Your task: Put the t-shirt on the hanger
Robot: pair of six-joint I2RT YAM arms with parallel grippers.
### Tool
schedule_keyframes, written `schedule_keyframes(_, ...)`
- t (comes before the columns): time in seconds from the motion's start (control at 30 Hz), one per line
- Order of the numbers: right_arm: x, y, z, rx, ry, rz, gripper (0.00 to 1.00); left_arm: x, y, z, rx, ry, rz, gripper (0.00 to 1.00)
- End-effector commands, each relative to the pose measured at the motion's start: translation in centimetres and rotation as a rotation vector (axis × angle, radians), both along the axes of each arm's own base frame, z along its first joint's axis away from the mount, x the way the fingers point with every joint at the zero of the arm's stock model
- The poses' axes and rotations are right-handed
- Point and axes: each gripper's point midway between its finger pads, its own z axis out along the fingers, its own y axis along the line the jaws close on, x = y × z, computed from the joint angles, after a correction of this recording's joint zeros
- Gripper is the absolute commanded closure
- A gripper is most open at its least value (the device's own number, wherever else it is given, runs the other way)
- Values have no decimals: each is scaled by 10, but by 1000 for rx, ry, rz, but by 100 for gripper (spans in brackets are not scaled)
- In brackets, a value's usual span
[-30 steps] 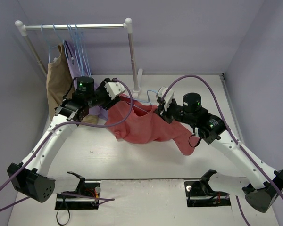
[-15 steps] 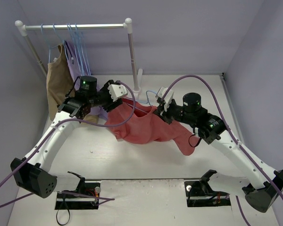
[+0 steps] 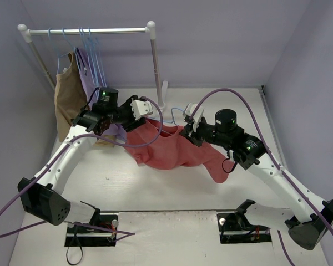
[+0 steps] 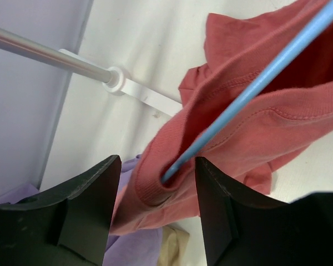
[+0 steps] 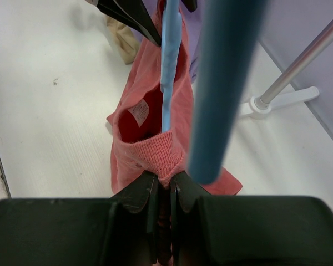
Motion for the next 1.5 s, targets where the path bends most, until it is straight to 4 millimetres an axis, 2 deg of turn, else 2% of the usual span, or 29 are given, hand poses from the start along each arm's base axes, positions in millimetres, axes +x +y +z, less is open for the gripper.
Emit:
schedule_keyframes(0.0,0,6,48,105,-122,31,100,-10,-10,15,-28,-13,-95,49)
schedule_keyframes(0.2,-2,9,46,98,-121,58,100,-21,-18,9,-69,42,-139,67)
schedule_keyframes(0.43,5,3,41,88,-106,63,100,-44,-30,24,-155,83,-215,100)
schedule_keyframes(0.67,17,-7,32,77,-83,47,100,-83,-36,39,-259,144,-299,100)
schedule_keyframes(0.8,19,-4,28,71,-64,58,100,-96,-39,49,-301,169,-324,100)
schedule_keyframes(1.0,20,0,28,71,-52,75,100,-98,-44,54,-326,222,-303,100)
schedule_keyframes(1.2,20,2,32,74,-56,87,100,-97,-56,44,-301,263,-283,100)
schedule_keyframes(1.33,21,3,30,70,-50,87,100,-96,-64,37,-280,297,-276,93)
schedule_keyframes(1.47,21,3,30,67,-52,88,100,-93,-66,33,-274,315,-266,90)
